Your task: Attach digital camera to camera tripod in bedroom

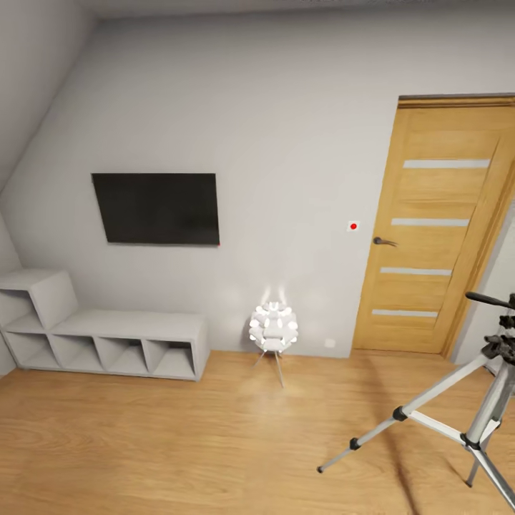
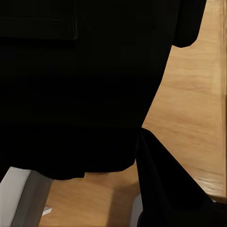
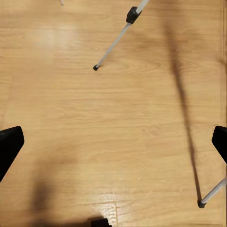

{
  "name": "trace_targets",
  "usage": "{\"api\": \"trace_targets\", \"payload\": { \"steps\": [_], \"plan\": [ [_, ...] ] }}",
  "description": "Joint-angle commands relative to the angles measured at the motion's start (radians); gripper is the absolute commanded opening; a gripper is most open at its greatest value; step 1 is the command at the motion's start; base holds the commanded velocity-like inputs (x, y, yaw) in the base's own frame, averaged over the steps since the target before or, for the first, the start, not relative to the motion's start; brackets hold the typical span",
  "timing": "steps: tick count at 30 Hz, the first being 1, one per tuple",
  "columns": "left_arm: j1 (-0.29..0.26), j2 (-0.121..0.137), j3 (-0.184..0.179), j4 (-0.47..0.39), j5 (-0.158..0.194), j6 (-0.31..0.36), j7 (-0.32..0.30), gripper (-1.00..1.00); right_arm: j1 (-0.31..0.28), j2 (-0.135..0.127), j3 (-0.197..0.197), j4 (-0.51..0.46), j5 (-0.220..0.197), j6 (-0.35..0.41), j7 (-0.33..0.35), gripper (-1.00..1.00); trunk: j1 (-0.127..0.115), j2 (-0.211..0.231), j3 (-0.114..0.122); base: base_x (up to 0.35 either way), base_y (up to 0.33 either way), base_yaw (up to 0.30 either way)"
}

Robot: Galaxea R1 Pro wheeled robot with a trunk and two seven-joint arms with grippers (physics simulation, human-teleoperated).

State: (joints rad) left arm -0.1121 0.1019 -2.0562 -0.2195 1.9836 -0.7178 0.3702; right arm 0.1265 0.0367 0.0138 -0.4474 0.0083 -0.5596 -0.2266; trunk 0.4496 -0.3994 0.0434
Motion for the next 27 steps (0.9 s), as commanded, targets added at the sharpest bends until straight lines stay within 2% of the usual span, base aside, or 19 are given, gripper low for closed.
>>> {"api": "trace_targets", "payload": {
  "steps": [1,8,17,27],
  "plan": [
    [-0.001,0.001,-0.009,-0.004,-0.002,-0.002,0.011,-1.00,0.001,0.000,0.002,-0.001,0.001,0.000,-0.005,1.00,0.000,-0.001,0.000,0.000,0.000,-0.260],
    [-0.001,0.001,-0.009,-0.004,-0.002,-0.004,0.015,-1.00,0.001,0.000,0.002,-0.001,0.001,0.000,-0.005,1.00,0.000,-0.001,0.004,0.000,0.000,-0.240],
    [-0.001,0.001,-0.010,-0.004,-0.002,-0.004,0.016,-1.00,0.001,0.000,0.002,-0.001,0.001,0.000,-0.005,1.00,0.000,-0.001,0.004,-0.006,0.000,-0.047],
    [-0.001,0.001,-0.010,-0.004,-0.002,-0.002,0.016,-1.00,0.001,0.000,0.002,-0.001,0.001,0.000,-0.005,1.00,0.000,-0.001,0.004,-0.277,0.000,-0.002]
  ]
}}
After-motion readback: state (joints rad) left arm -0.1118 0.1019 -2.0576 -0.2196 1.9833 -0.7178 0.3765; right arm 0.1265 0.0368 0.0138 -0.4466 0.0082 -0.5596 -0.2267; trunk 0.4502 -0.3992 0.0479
